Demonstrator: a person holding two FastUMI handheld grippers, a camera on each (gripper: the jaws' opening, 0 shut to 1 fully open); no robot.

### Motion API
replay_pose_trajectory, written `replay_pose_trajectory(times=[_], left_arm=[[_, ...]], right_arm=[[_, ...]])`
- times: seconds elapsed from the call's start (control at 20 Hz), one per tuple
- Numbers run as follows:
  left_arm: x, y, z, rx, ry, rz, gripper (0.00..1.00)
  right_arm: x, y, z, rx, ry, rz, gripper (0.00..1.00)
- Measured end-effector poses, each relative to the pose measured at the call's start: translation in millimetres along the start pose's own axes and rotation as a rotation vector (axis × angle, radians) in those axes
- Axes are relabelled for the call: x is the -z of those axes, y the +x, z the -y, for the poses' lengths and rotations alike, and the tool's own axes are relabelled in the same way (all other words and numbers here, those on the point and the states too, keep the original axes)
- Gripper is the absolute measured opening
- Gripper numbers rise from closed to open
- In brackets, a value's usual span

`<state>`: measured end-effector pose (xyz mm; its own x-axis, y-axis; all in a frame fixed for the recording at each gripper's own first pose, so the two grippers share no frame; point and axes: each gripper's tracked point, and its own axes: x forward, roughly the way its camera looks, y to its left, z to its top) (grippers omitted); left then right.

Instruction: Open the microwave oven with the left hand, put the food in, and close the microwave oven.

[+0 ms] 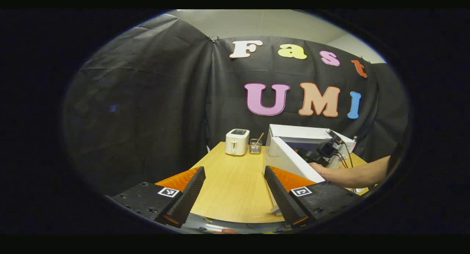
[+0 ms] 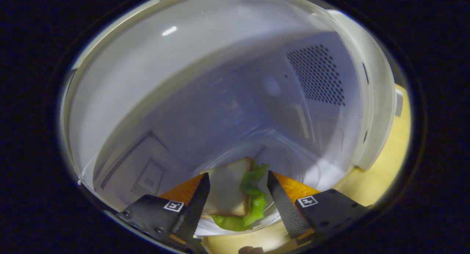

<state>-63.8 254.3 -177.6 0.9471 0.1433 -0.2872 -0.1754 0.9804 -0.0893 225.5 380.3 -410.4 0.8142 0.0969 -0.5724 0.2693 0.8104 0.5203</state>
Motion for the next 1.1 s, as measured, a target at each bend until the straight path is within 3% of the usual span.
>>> replay_pose_trajectory(times=[0.4, 0.45, 0.8, 0.85, 1.1], left_arm=[[2, -6, 5, 0.017, 0.021, 0.001, 0.94], [2, -7, 6, 0.021, 0.029, 0.003, 0.94], [2, -10, 0, 0.042, 0.107, 0.012, 0.94], [4, -12, -2, 0.043, 0.118, 0.013, 0.94], [5, -16, 0, 0.046, 0.186, 0.049, 0.94]], right_arm=[[-15, -13, -7, -0.053, -0.119, 0.043, 0.85], [-15, -15, -6, -0.058, -0.135, 0.044, 0.96], [-10, -58, -16, -0.162, -0.300, 0.035, 0.97], [-10, -68, -16, -0.184, -0.334, 0.039, 0.86], [-35, -136, -20, -0.303, -0.502, 0.112, 0.87]])
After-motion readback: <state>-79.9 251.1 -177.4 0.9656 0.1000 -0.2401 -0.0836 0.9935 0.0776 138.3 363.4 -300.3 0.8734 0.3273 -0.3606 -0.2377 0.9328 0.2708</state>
